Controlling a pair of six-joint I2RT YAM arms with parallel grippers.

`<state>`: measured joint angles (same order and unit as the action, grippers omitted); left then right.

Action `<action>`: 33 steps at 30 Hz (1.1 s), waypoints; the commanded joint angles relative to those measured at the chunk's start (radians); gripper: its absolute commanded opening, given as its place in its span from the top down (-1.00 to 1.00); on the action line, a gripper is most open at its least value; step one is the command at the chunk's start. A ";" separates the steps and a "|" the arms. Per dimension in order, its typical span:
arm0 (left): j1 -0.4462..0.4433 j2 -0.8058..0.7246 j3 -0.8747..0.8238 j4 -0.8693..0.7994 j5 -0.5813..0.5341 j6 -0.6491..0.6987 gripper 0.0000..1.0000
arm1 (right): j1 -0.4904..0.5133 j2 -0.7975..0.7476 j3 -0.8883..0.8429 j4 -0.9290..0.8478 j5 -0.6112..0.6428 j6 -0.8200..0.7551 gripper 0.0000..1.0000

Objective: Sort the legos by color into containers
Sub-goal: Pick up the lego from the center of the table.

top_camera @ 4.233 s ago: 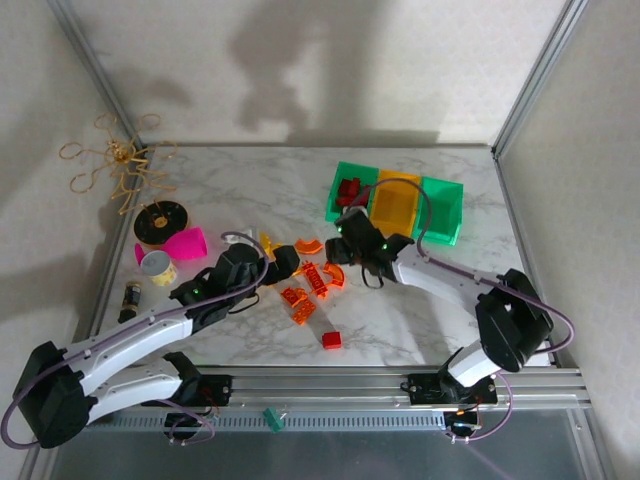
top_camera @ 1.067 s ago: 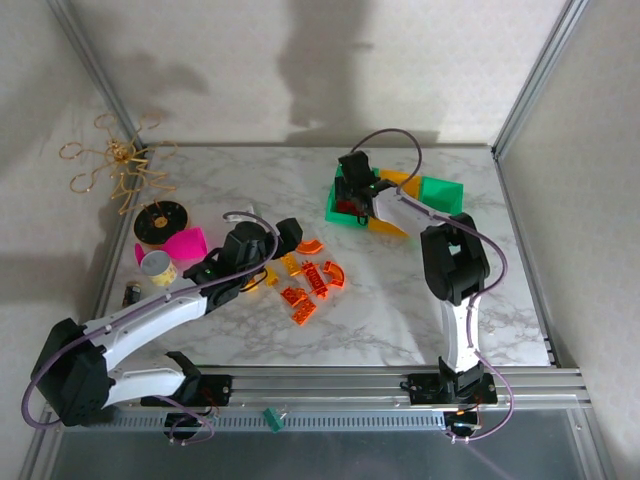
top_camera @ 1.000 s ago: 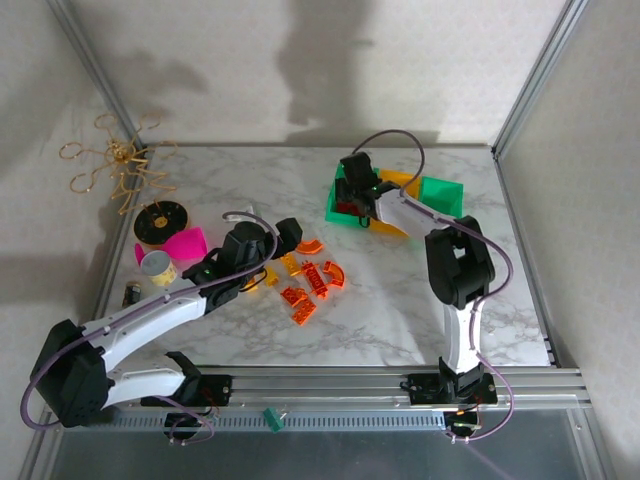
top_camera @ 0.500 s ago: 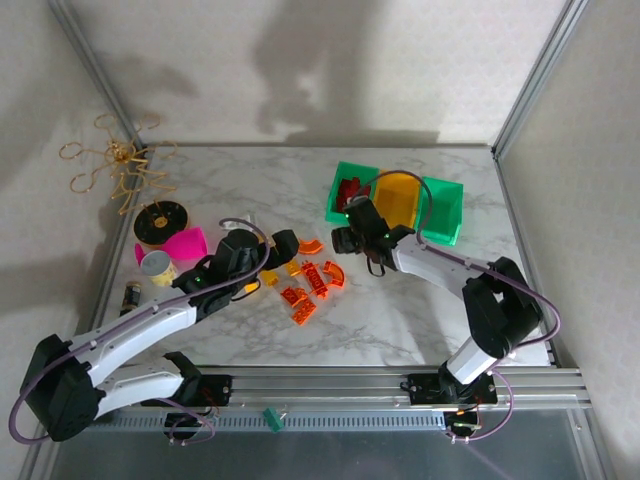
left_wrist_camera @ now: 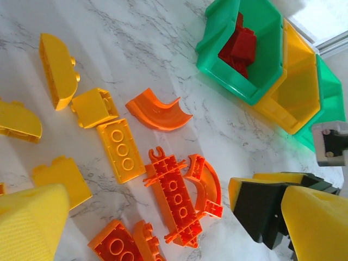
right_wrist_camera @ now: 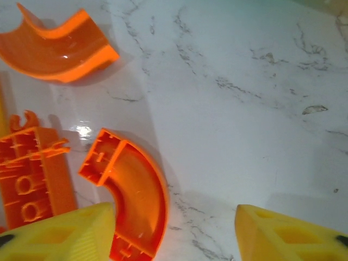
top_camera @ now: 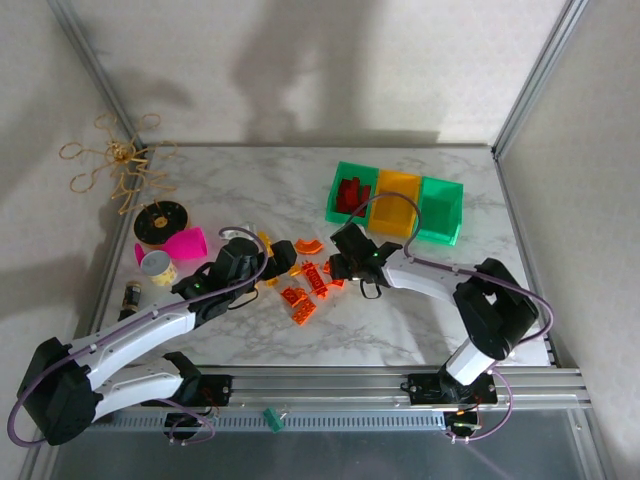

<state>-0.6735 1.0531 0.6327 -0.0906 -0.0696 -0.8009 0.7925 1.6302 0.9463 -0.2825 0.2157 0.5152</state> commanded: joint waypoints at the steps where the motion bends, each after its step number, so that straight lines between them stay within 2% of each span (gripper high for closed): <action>1: -0.008 -0.013 -0.009 -0.009 0.004 -0.005 -0.99 | 0.004 0.046 0.028 0.018 0.012 0.022 -0.05; 11: -0.009 -0.007 -0.009 -0.019 -0.012 0.002 -0.99 | 0.003 0.112 0.045 0.027 -0.003 0.015 0.40; 20: -0.009 -0.005 -0.014 -0.019 -0.015 0.004 -0.99 | 0.004 0.112 0.006 0.041 -0.033 0.027 0.72; 29: -0.008 -0.009 -0.011 -0.026 -0.015 0.003 -0.99 | 0.003 0.118 -0.002 0.042 -0.040 0.045 0.98; 33: -0.009 -0.014 -0.010 -0.029 -0.018 0.001 -0.99 | 0.003 0.092 -0.008 0.038 -0.022 0.052 1.00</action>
<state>-0.6735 1.0534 0.6327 -0.1005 -0.0704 -0.8005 0.7925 1.7336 0.9588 -0.2272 0.1822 0.5476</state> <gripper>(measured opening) 0.996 0.040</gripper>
